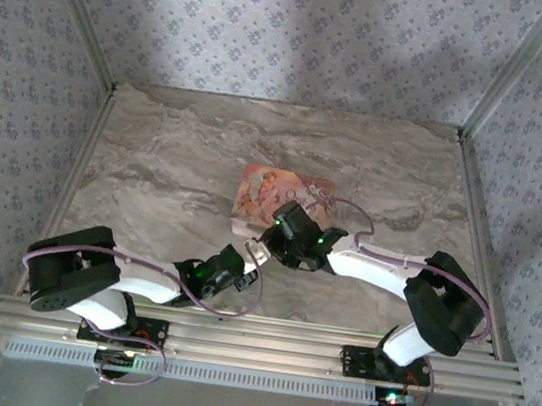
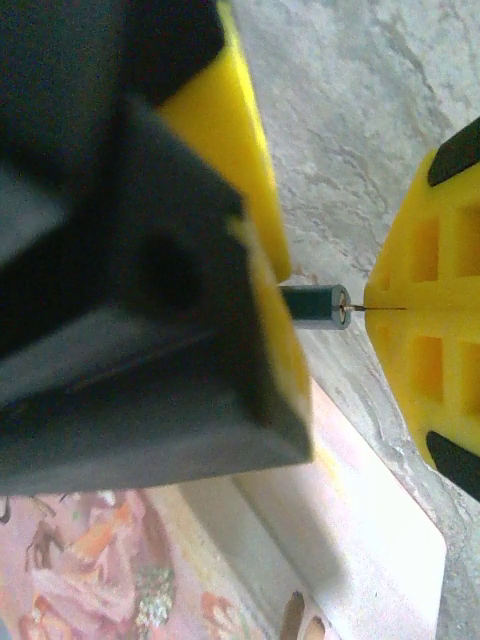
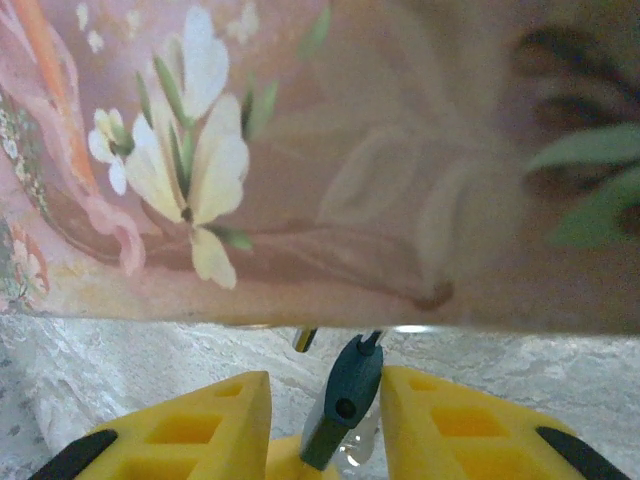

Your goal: Unlock a padlock with a key

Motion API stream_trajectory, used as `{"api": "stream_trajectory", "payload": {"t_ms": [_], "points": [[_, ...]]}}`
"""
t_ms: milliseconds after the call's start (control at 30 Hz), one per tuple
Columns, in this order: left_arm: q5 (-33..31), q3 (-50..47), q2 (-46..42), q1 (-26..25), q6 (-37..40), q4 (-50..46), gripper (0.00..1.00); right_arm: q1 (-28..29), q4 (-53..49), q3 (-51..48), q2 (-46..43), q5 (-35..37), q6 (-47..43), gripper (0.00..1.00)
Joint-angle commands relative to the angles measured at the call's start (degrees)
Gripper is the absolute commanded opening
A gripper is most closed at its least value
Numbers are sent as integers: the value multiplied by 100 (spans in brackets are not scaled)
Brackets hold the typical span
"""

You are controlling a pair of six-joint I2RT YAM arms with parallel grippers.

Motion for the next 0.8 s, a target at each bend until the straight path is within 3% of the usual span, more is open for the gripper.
{"api": "stream_trajectory", "payload": {"t_ms": [0, 100, 233, 367, 433, 533, 767], "points": [[52, 10, -268, -49, -357, 565, 0, 168, 82, -121, -104, 298, 211, 34], [83, -69, -340, -49, -535, 682, 0, 225, 64, -150, -207, 485, 259, 30], [117, -75, -367, -49, -560, 622, 0, 303, 7, -180, -301, 664, 300, 16], [109, -99, -323, -49, -573, 588, 0, 355, -45, -208, -357, 739, 326, 12], [126, -92, -294, -49, -596, 544, 0, 371, -45, -224, -391, 766, 326, 1], [140, -72, -290, -49, -620, 457, 0, 375, -95, -237, -450, 824, 280, 0], [10, -267, -679, -19, -863, 123, 31, 218, -171, -332, -640, 553, -520, 0]]}}
